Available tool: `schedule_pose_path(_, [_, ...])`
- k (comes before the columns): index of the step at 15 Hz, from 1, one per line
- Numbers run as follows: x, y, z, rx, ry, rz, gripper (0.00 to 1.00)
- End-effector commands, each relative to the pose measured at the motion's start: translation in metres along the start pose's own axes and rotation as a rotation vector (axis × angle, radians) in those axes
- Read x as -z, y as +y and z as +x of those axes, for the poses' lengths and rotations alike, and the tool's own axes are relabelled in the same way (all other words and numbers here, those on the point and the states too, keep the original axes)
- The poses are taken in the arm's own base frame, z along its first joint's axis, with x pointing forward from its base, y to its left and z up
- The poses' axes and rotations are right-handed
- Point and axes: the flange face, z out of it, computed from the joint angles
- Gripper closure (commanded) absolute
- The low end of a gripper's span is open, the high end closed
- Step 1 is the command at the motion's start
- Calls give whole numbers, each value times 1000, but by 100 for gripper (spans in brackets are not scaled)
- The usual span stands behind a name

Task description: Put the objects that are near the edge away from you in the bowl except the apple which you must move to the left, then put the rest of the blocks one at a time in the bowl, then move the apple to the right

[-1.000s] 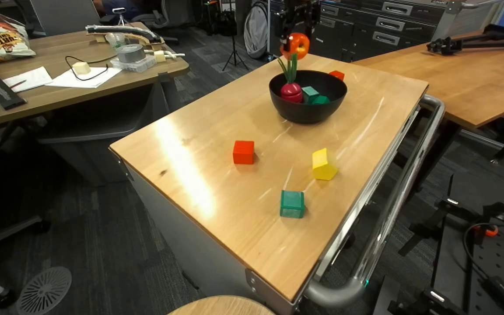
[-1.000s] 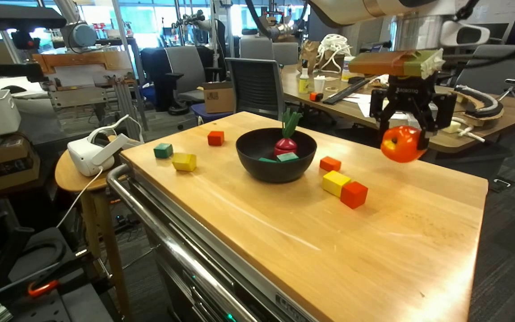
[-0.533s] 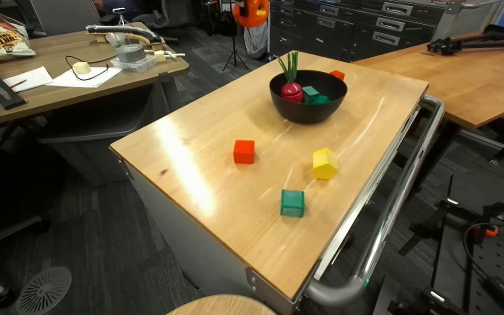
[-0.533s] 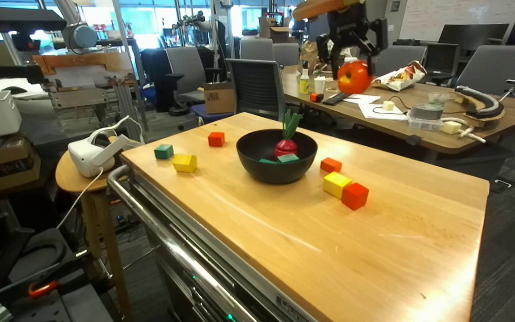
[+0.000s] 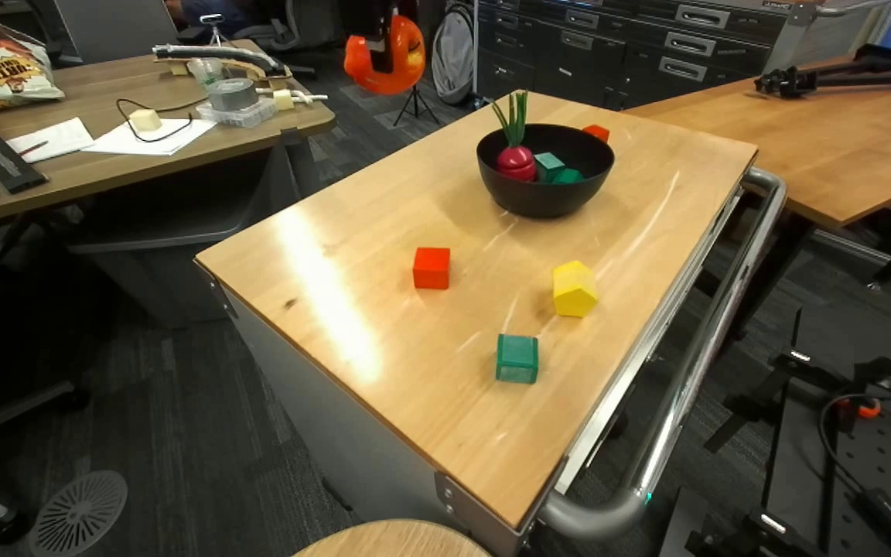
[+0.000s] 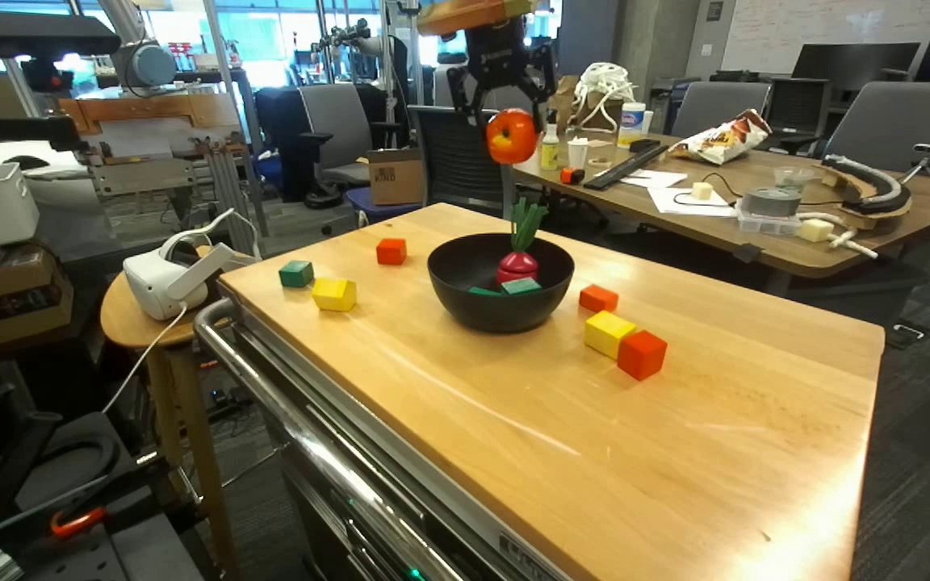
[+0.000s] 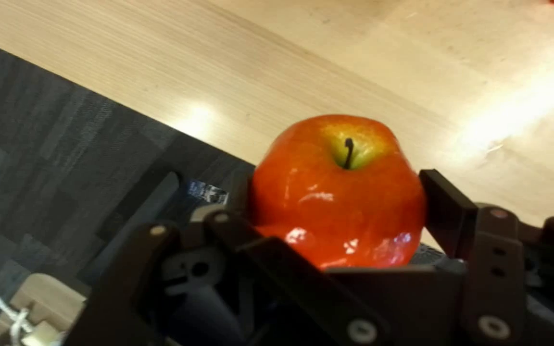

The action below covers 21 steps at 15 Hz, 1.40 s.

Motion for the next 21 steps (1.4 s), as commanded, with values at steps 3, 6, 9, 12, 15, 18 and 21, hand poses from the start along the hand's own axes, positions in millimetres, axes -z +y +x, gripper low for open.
schedule_pose_path(3, [-23, -30, -38, 212, 27, 153, 42])
schedule_pose_path(6, [-47, -54, -35, 223, 103, 79, 42])
schedule_pose_path(9, [-66, -86, -22, 243, 169, 28, 42])
schedule_pose_path(12, [-83, -115, -14, 234, 123, 26, 42])
schedule_pose_path(15, [-89, -140, -5, 222, 110, 32, 42])
schedule_pose_path(18, [-91, -157, 1, 218, 110, 43, 42])
schedule_pose_path(21, [-93, -166, 5, 220, 107, 47, 42])
